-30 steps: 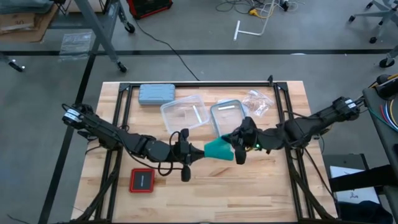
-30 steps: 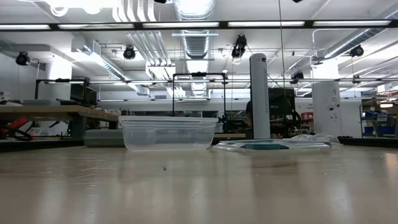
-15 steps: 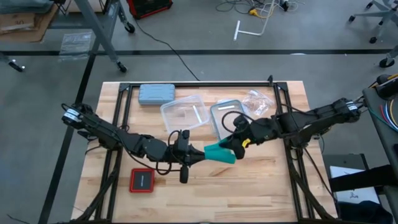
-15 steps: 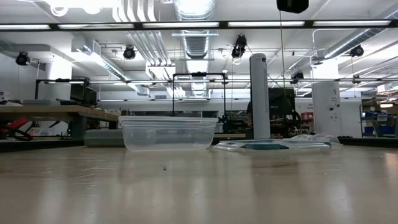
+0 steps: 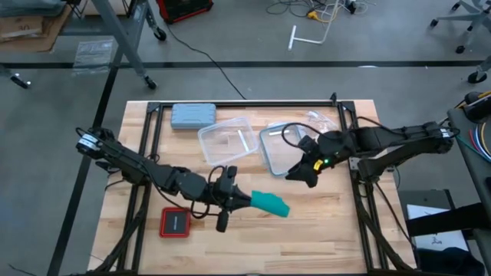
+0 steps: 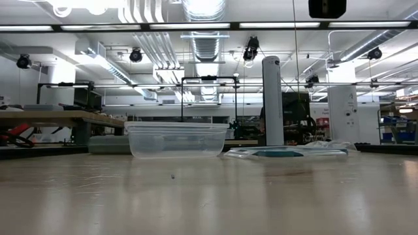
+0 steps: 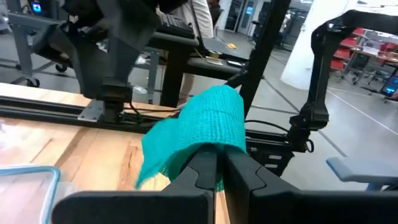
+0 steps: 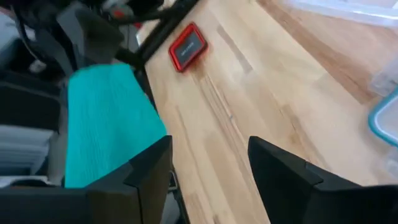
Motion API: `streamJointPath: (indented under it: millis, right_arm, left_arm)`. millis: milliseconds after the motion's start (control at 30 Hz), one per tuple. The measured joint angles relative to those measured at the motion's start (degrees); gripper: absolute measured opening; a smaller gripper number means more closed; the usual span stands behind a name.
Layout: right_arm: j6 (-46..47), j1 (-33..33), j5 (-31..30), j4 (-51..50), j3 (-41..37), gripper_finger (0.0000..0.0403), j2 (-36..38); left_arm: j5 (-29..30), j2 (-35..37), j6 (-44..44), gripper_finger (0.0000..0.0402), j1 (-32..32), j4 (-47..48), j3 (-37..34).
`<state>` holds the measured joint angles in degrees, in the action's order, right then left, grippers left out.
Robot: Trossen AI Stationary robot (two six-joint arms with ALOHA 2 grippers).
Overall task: Roll bandage
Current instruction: Roll the blue bandage
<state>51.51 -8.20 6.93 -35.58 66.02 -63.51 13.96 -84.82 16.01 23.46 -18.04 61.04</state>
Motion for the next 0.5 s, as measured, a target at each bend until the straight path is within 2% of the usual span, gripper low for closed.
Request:
streamJointPath:
  millis: [100, 167, 267, 367, 500]
  right_arm:
    - [-2.8, 0.0, -0.1, -1.8, 0.0, 0.0214, -0.4]
    - [-8.7, 0.1, -2.9, 0.0, 0.0, 0.0217, -0.4]
    - [-20.4, -0.8, -5.8, 2.3, 0.0, 0.0216, -0.1]
    - [-31.1, -2.5, -8.5, 5.3, -1.1, 0.0209, -0.6]
    - [-45.4, -4.4, -10.2, 13.9, -5.3, 0.02, -0.6]
  left_arm:
    - [-1.8, 0.1, -2.6, 0.0, 0.1, 1.1, 0.0]
    - [-5.7, 0.2, -9.7, 0.0, 1.1, 5.4, 0.0]
    - [-7.6, -0.1, -17.8, 0.0, 2.9, 11.6, 0.0]
    - [-7.2, 0.9, -17.1, 0.0, 2.3, 10.4, -0.1]
    - [-6.6, 2.5, -11.9, 0.0002, 1.9, 5.7, 0.1]
